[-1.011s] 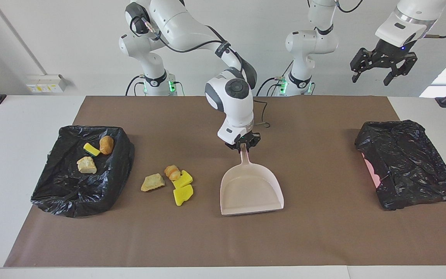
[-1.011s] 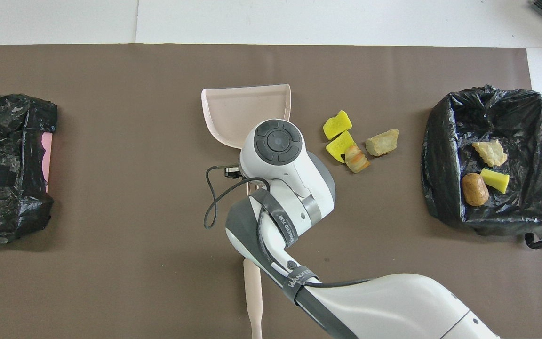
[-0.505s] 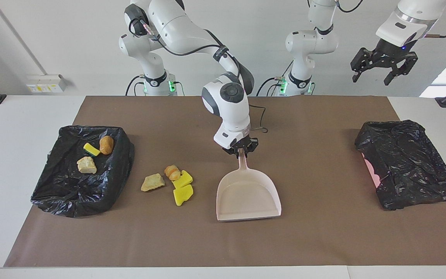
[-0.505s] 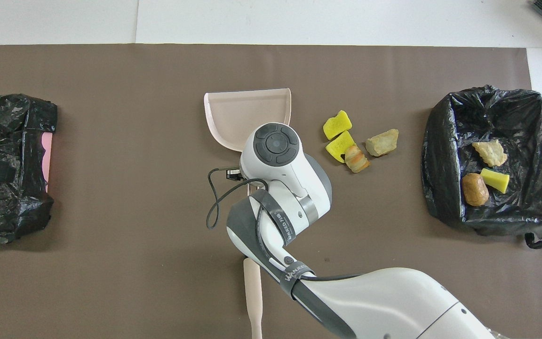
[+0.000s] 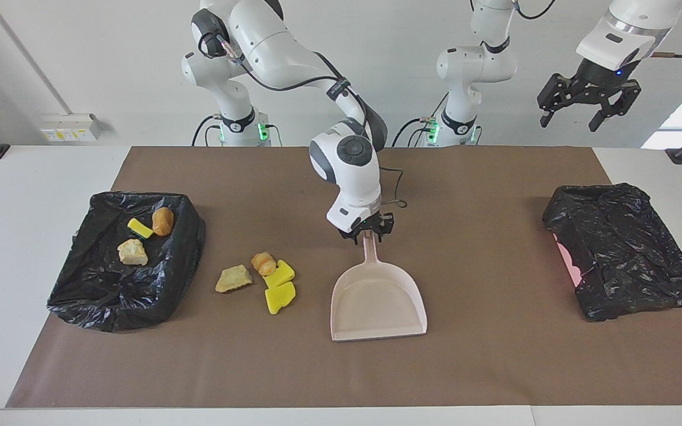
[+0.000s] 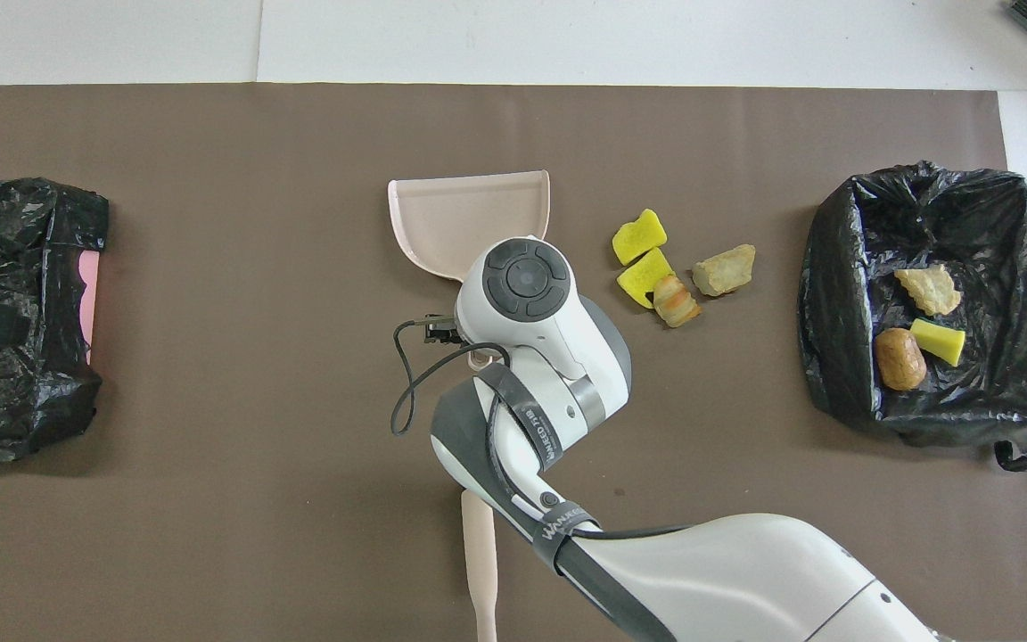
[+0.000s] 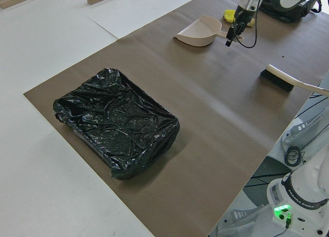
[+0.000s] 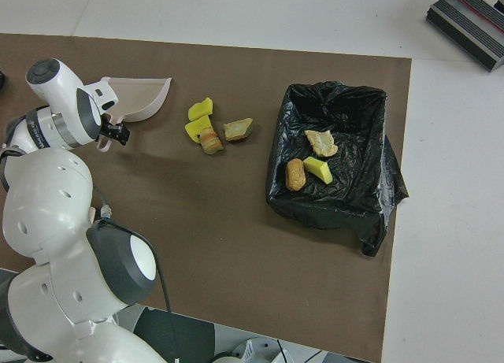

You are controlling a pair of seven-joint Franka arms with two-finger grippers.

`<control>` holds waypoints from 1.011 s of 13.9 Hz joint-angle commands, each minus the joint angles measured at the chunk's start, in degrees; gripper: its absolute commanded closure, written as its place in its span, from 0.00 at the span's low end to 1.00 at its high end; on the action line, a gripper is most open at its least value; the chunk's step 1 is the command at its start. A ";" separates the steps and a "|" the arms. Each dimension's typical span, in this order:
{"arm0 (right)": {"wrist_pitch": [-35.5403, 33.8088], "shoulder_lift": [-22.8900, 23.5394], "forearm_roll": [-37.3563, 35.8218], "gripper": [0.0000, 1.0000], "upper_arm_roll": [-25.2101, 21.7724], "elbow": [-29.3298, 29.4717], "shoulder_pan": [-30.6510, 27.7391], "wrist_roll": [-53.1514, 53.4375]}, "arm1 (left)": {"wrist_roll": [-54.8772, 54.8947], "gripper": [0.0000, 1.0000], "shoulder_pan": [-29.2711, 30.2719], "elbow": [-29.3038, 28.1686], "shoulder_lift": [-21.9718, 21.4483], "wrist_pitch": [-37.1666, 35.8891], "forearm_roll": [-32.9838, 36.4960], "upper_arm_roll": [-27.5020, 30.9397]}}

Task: Sweep and dump trash in bin

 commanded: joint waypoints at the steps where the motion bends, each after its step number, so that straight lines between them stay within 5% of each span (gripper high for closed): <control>1: -1.38 -3.24 1.56 0.00 0.04 -1.70 -1.33 -0.98 | -0.08 0.00 0.47 -0.85 -0.71 0.82 -0.30 -0.33; 8: -14.03 -13.87 2.60 0.00 0.12 -5.03 -2.13 -1.43 | 0.01 0.00 -2.51 -3.99 0.95 8.96 -0.21 -1.03; 14: -13.87 -24.59 7.42 0.00 0.12 -21.18 3.75 0.77 | -9.21 0.00 -11.64 -11.66 5.43 24.71 -0.03 -1.03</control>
